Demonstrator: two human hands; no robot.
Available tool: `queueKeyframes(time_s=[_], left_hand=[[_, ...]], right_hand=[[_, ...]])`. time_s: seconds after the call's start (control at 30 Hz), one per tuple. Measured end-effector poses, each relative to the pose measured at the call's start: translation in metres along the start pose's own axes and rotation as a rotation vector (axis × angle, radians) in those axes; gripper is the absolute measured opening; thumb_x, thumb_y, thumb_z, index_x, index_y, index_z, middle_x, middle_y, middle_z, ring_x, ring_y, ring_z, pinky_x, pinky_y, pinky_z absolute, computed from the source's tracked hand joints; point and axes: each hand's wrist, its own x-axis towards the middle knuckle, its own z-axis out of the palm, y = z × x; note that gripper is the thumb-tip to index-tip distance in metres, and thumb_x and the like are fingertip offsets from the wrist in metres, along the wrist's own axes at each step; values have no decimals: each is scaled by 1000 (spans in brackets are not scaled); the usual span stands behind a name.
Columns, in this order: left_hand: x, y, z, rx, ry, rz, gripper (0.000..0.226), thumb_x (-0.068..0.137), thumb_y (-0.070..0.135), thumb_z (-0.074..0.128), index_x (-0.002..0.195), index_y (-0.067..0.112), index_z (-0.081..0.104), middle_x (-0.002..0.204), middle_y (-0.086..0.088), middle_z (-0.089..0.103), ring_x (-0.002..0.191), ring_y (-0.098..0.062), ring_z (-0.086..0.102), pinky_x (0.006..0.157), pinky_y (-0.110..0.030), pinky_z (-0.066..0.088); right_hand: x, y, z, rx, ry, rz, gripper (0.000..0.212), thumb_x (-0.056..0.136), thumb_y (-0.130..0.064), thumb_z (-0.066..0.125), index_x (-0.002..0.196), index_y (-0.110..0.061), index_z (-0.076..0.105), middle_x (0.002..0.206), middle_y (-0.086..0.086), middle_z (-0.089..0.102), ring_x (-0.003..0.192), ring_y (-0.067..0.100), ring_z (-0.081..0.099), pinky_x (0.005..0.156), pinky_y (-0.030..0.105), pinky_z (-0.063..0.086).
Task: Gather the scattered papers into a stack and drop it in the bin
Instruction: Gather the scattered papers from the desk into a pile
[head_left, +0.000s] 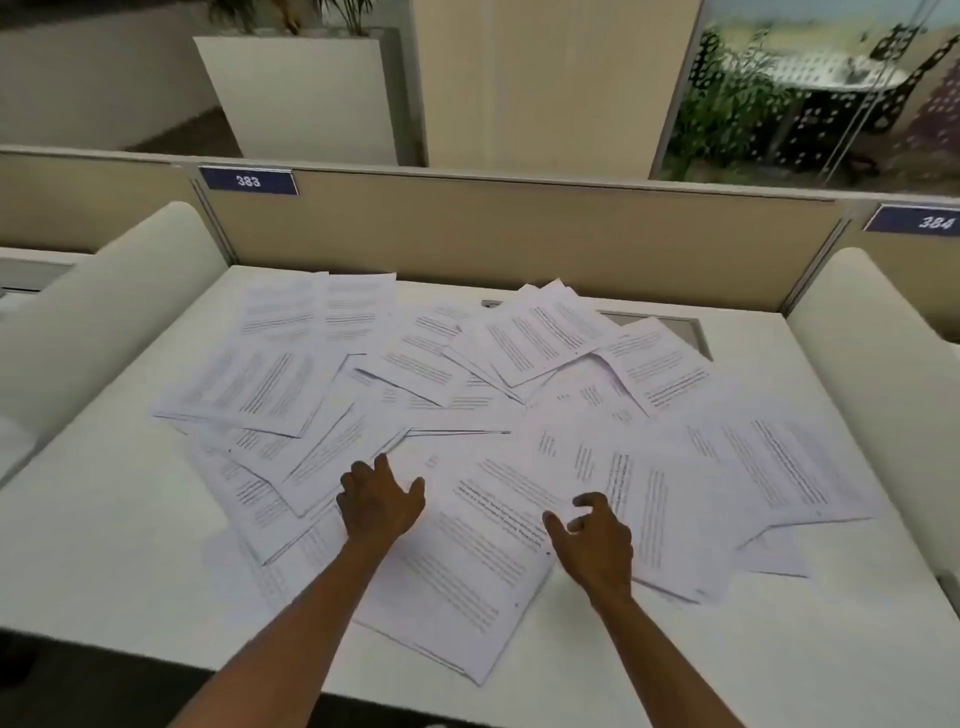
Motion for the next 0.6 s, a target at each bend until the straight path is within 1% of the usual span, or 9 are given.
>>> queueKeyframes(time_s=[0.03,0.1,0.17,0.2,0.3,0.4,0.5,0.57,0.6], left_hand=[[-4,-6,1,11,-44,-48,81,92,60,55,153,11,36,147,-20,42,136,-37,39,109,-46,37],[-9,-17,9,34,-99,-96,84,91,64,54,154,13,33,150,-18,39,139,-36,38,110,-46,37],[-13,-26,16,37,-112,-94,87,89,65,56,154,13,33,153,-17,36,140,-36,36,111,-47,37],[-14,-27,19,34,-118,-84,88,88,66,58,154,13,33,153,-16,35,141,-35,35,112,-47,37],[-16,-25,23,4,-126,-57,92,85,66,61,155,15,31,154,-15,35,142,-35,34,112,-47,36],[-17,-25,26,-64,-133,-30,96,84,64,65,157,16,27,154,-14,34,143,-34,32,114,-48,34],[-11,-28,25,-181,-167,-68,102,84,62,68,160,14,21,158,-15,33,146,-35,31,116,-49,32],[-5,-30,21,-287,-226,-100,102,83,60,72,159,11,25,158,-16,38,145,-34,36,118,-46,36],[-3,-30,19,-346,-246,-103,97,82,57,74,156,10,32,154,-15,45,142,-32,43,114,-44,41]], right_hand=[[-7,6,5,-40,-47,11,56,81,-52,75,123,-22,56,96,-2,72,101,21,69,82,28,49],[-21,17,16,-156,-105,-50,69,82,-54,73,137,-20,49,115,2,70,110,20,66,88,29,50],[-30,24,26,-216,-139,-111,82,84,-57,70,149,-18,39,130,3,62,120,21,60,98,33,49],[-30,25,30,-231,-153,-136,85,85,-57,69,152,-18,35,133,4,59,123,22,58,100,35,48],[-28,19,40,-275,-160,-184,86,87,-54,67,155,-16,30,136,6,54,124,22,56,99,35,49],[-29,11,49,-316,-152,-209,83,88,-51,67,154,-15,32,139,8,52,125,22,55,99,34,51],[-34,4,58,-335,-139,-195,81,89,-48,67,154,-14,33,143,9,49,128,22,53,99,33,51],[-39,1,63,-324,-129,-169,80,90,-46,67,154,-14,33,148,10,45,131,23,51,103,34,49],[-41,0,65,-319,-128,-161,80,90,-45,68,155,-14,33,150,11,43,133,24,51,105,34,48]])
